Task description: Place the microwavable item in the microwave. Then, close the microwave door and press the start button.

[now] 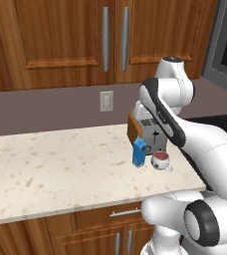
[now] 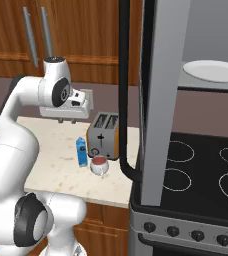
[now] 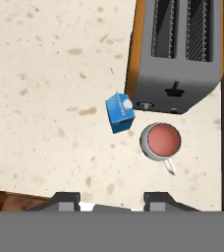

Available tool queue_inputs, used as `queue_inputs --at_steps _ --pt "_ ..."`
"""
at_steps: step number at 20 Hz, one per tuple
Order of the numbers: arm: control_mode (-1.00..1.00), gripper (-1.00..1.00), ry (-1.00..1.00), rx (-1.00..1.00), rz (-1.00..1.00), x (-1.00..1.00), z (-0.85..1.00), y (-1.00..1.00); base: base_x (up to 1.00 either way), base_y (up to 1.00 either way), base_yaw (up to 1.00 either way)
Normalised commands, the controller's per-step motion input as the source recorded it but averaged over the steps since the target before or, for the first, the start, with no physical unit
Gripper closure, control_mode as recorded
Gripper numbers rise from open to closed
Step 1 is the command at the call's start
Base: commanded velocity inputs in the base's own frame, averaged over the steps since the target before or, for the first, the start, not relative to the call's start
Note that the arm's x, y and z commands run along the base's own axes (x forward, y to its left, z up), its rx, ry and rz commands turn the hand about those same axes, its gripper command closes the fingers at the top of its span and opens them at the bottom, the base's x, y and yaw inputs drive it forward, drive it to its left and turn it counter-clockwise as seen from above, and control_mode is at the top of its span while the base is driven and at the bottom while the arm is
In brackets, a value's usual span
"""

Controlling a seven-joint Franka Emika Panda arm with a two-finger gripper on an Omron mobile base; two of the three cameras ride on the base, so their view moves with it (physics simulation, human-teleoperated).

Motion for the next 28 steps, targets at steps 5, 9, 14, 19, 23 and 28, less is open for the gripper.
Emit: queue_inputs --at_steps 5,9,14,19,23,28 --pt "-1.00 -1.00 -0.05 -0.01 0.00 -0.17 -0.01 0.01 0.00 0.00 0.00" --pt "-1.00 -1.00 -0.11 0.05 -0.02 -0.37 -0.42 -0.42 0.00 0.00 0.00" --pt "-1.00 -1.00 -0.07 0.10 0.00 -0.29 -0.82 -0.94 0.00 0.00 0.00" --pt "-1.00 -1.00 -0.20 0.01 0.04 -0.36 -0.56 -0.78 0.00 0.00 0.00" --pt "-1.00 -1.00 -0.07 0.00 0.13 -0.06 -0.59 -0.45 0.00 0.00 0.00" --pt "-1.00 -1.00 0.06 0.00 0.16 0.20 -0.78 0.00 0.00 0.00 0.00"
